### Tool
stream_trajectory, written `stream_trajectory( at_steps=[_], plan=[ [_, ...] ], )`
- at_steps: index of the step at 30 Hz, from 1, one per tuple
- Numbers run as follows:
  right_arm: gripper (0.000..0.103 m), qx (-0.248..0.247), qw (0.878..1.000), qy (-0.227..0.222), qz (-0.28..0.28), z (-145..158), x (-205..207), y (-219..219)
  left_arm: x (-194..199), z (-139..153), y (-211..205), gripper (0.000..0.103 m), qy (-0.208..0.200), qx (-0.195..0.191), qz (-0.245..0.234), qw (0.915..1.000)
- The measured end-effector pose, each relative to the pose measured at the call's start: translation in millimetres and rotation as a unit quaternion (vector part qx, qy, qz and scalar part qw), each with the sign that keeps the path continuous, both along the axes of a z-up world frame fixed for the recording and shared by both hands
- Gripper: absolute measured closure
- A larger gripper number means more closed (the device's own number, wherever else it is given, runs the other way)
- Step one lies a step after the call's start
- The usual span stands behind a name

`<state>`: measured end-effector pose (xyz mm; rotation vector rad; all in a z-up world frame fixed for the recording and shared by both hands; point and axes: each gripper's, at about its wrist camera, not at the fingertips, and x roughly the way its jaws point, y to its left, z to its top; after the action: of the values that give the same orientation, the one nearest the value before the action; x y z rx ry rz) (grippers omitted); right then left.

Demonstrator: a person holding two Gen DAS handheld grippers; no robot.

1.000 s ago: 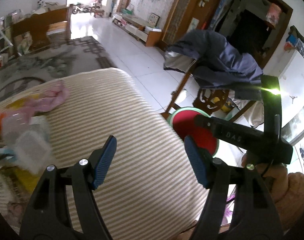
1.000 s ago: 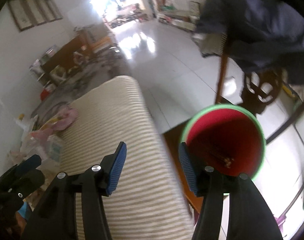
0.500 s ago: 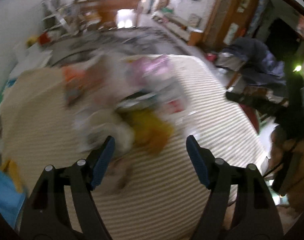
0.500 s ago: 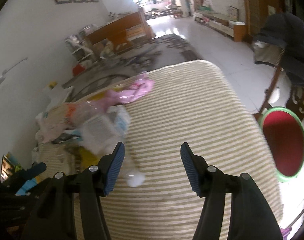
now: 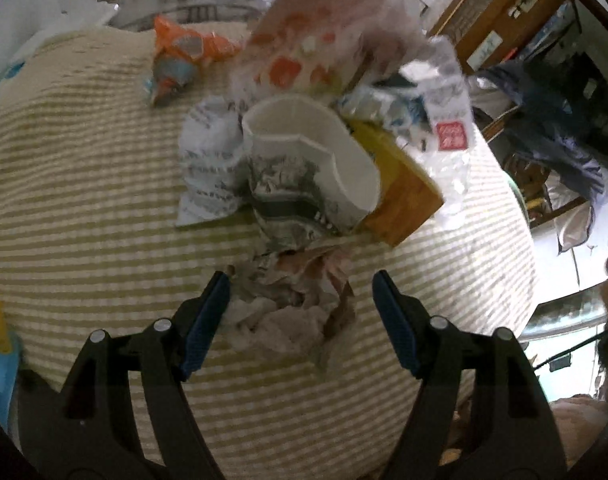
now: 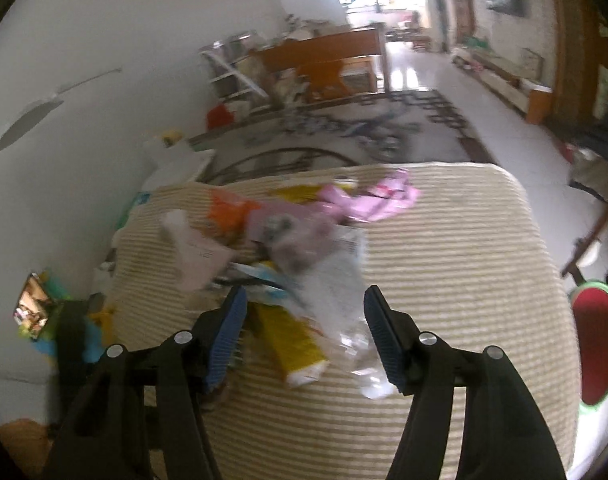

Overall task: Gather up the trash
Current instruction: 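Grasp crumpled paper with the left gripper while the right gripper grasps the pink-and-white bag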

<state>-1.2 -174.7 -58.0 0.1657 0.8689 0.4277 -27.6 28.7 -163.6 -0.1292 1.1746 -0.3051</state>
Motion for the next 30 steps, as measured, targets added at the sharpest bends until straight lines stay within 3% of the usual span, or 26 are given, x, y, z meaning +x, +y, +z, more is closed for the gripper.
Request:
stream_trajectory(
  at_steps=[2,4,9,16,18,21,24,30],
  plan=[
    [0.043,0.008,1.0,0.002,0.015,2.9,3.5,12.5,-3.2,-10.1,5.1,0.032,0.006,0.01,-0.002,0.9999],
    [0.043,0.006,1.0,0.0,0.03,5.8,7.0,25.5,-3.9,-12.9,7.1,0.049,0.007,0.013,0.004,0.9999],
    [0.042,0.004,0.999,0.007,0.044,4.0,14.1,40.2,-10.5,-7.3,21.2,0.061,-0.003,-0.008,0.018,0.9998],
    [0.042,-0.013,0.999,-0.002,0.043,11.9,32.6,38.8,-11.4,5.9,28.6,0.063,-0.028,-0.006,0.023,0.9993],
    [0.035,-0.034,0.999,-0.002,0.043,12.4,49.0,37.6,-8.1,3.5,30.7,0.063,-0.025,-0.008,0.024,0.9994],
    [0.035,-0.077,0.994,0.021,0.069,3.5,78.6,43.2,-6.8,0.5,33.1,0.057,-0.017,-0.008,0.019,0.9996],
    [0.035,-0.137,0.982,0.043,0.12,-11.0,104.8,59.8,-6.6,-2.1,33.5,0.047,-0.014,-0.006,0.014,0.9998],
    [0.032,-0.247,0.943,0.073,0.209,-43.8,141.0,99.5,-5.2,-7.0,31.7,0.037,-0.007,-0.007,0.011,0.9999]
  ],
)
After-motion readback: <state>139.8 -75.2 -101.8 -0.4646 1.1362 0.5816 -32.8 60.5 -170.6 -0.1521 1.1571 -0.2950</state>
